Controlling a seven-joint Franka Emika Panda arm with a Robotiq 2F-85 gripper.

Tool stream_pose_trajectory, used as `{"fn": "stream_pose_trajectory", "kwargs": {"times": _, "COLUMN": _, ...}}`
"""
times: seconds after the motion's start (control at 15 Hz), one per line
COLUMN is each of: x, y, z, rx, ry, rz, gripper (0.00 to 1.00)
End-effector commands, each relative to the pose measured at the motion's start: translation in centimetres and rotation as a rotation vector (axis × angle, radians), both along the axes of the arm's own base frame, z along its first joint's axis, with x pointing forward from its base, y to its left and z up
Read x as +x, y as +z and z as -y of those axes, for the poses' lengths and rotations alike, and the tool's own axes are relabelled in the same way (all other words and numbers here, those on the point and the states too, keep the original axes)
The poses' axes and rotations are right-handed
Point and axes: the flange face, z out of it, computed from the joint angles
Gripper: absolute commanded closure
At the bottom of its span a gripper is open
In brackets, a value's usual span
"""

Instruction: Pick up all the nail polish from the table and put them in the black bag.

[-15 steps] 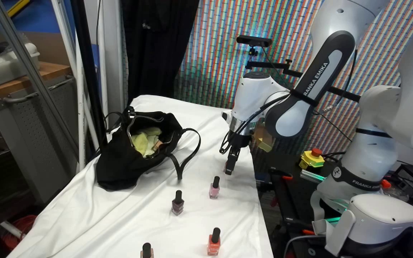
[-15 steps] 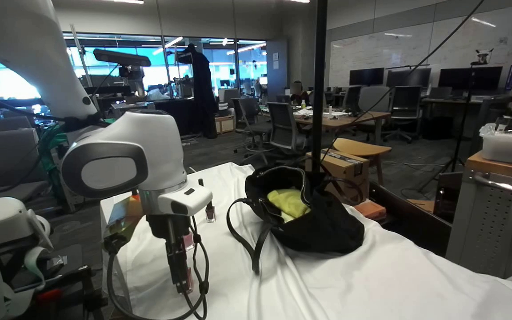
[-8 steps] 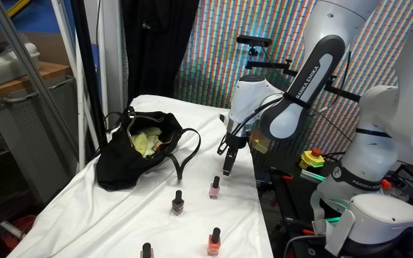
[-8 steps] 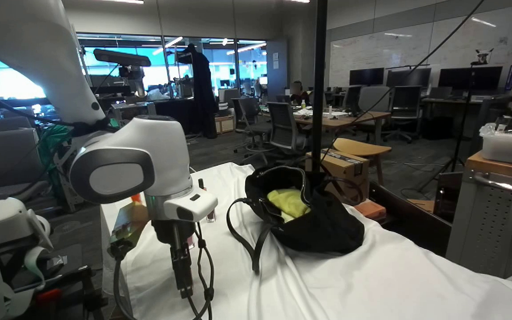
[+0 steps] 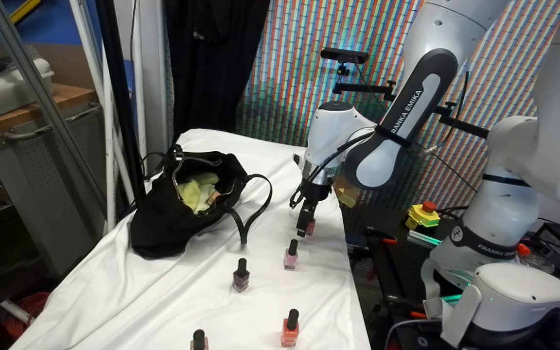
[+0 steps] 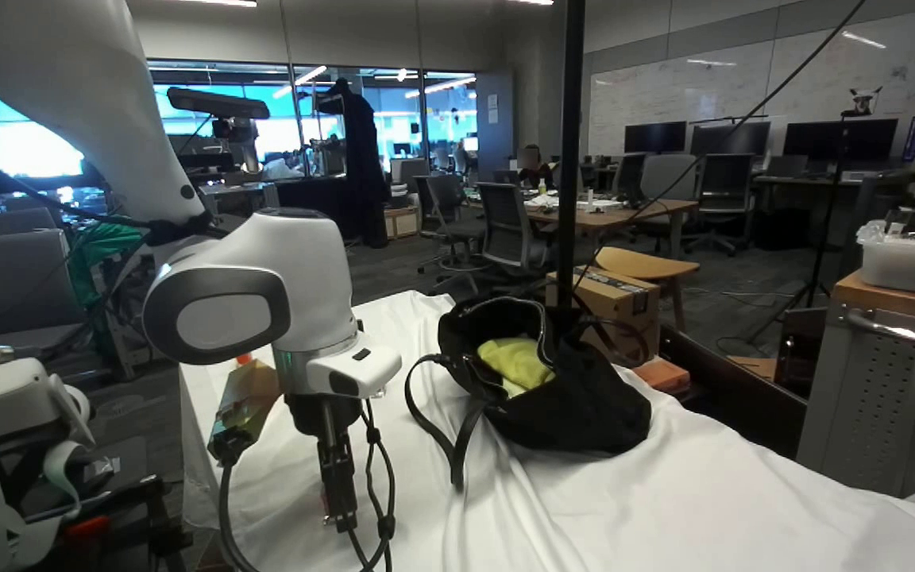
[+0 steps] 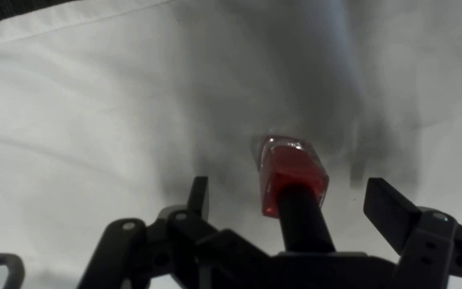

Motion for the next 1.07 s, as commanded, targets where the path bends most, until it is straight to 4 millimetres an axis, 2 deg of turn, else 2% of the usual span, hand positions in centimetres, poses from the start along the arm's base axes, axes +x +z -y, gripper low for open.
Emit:
{"fn": "stream_pose_trajectory", "kwargs": {"times": 0.0, "x": 0.27, "y": -0.77, "z": 0.32, "rx": 0.014, "ry": 0.004, "rz": -0.016, "gripper": 0.0}}
{"fn": "stream_pose_trajectory", "kwargs": {"times": 0.73, "x": -0.59, "y": -1.06, "z": -0.37, "rx": 0.023, "ry": 0.059, "rz": -0.065, "gripper": 0.0}}
{"fn": "stream_pose_trajectory", "kwargs": {"times": 0.8, "x": -0.61, "y": -1.06, "z": -0.4, "rx": 0.023, "ry": 0.06, "rz": -0.065, "gripper": 0.04}}
{"fn": "stream_pose_trajectory", "kwargs": {"times": 0.87, "x": -0.62, "y": -1.09, "z": -0.42, "rx": 0.023, "ry": 0.06, "rz": -0.063, "gripper": 0.27}}
{"fn": "stream_pose_trajectory", "kwargs": {"times": 1.0, "x": -0.73, "y": -1.11, "z": -0.49, "rx": 0.019, "ry": 0.06, "rz": -0.062, "gripper": 0.29}}
